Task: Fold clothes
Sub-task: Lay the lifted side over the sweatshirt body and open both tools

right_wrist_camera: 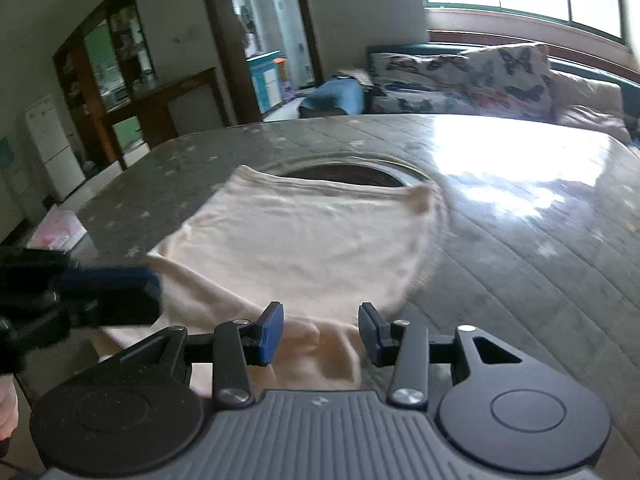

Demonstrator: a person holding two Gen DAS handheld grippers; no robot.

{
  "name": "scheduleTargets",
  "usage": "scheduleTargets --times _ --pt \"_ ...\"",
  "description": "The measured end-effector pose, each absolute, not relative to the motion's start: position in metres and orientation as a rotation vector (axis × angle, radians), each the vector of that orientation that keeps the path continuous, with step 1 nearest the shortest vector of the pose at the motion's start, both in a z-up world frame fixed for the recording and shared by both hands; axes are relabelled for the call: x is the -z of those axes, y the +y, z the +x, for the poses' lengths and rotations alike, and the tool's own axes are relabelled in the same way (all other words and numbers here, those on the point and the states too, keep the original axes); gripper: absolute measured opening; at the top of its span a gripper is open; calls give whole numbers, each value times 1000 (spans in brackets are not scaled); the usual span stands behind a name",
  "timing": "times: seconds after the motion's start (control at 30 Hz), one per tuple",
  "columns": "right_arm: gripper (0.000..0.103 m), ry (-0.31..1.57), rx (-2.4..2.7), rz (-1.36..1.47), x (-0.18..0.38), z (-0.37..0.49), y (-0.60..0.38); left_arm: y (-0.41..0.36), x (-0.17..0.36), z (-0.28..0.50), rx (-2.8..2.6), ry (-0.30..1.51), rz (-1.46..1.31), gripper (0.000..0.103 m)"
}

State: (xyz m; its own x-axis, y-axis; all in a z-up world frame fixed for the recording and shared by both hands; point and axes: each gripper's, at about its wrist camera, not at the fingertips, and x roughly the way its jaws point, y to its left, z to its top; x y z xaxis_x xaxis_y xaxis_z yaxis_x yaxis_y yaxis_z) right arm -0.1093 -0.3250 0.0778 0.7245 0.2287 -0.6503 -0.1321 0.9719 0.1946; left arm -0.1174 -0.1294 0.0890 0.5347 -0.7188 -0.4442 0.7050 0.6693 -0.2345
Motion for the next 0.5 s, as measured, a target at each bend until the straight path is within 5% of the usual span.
scheduleTargets --times 0.17,0.5 --pt "42 709 -196 176 -77 -125 -338 -81 -77 -128 743 514 58 13" --pt "42 727 -274 204 -72 -128 -323 -36 -49 -128 595 548 240 31"
